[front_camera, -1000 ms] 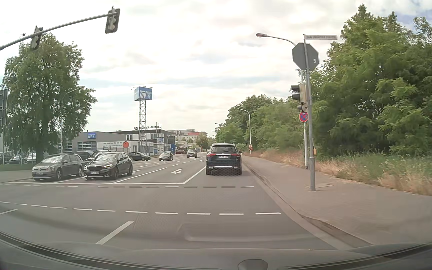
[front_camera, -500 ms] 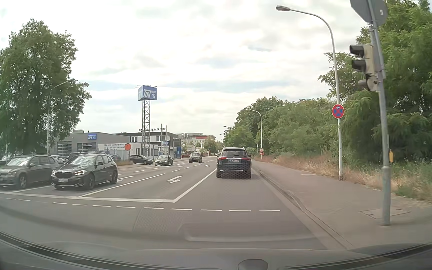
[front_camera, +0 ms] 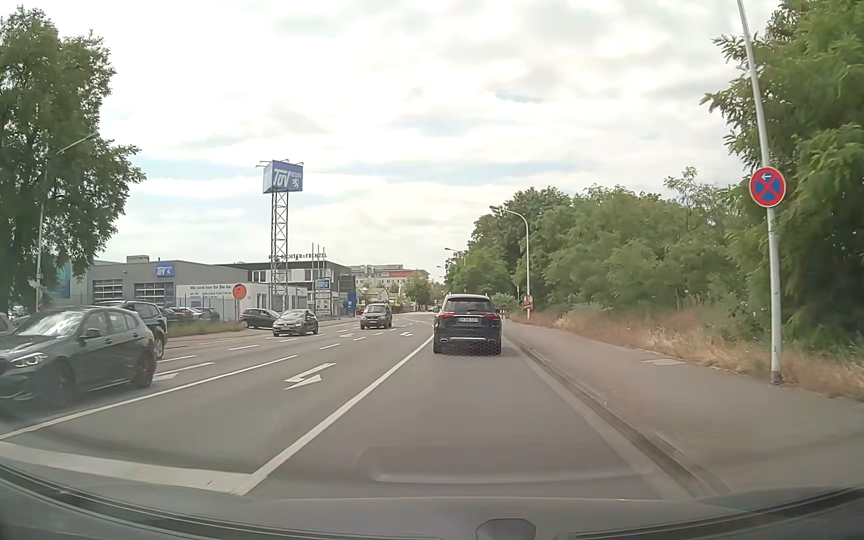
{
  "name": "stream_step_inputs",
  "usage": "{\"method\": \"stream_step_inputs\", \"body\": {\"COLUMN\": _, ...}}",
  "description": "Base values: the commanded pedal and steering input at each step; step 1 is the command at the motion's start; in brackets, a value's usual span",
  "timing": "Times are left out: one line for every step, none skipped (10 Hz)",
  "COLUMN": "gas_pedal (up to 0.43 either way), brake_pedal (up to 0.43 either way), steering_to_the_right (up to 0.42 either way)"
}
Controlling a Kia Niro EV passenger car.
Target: Follow the waypoints while adhering to traffic rules and regulations
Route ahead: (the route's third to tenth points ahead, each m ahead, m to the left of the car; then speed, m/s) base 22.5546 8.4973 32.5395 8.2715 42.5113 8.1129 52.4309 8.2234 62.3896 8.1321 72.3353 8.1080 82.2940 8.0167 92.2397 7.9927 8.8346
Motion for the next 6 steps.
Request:
{"method": "stream_step_inputs", "body": {"gas_pedal": 0.110, "brake_pedal": 0.018, "steering_to_the_right": 0.005}}
{"method": "stream_step_inputs", "body": {"gas_pedal": 0.110, "brake_pedal": 0.024, "steering_to_the_right": 0.005}}
{"method": "stream_step_inputs", "body": {"gas_pedal": 0.098, "brake_pedal": 0.024, "steering_to_the_right": 0.005}}
{"method": "stream_step_inputs", "body": {"gas_pedal": 0.098, "brake_pedal": 0.018, "steering_to_the_right": 0.005}}
{"method": "stream_step_inputs", "body": {"gas_pedal": 0.098, "brake_pedal": 0.024, "steering_to_the_right": 0.005}}
{"method": "stream_step_inputs", "body": {"gas_pedal": 0.098, "brake_pedal": 0.018, "steering_to_the_right": 0.005}}
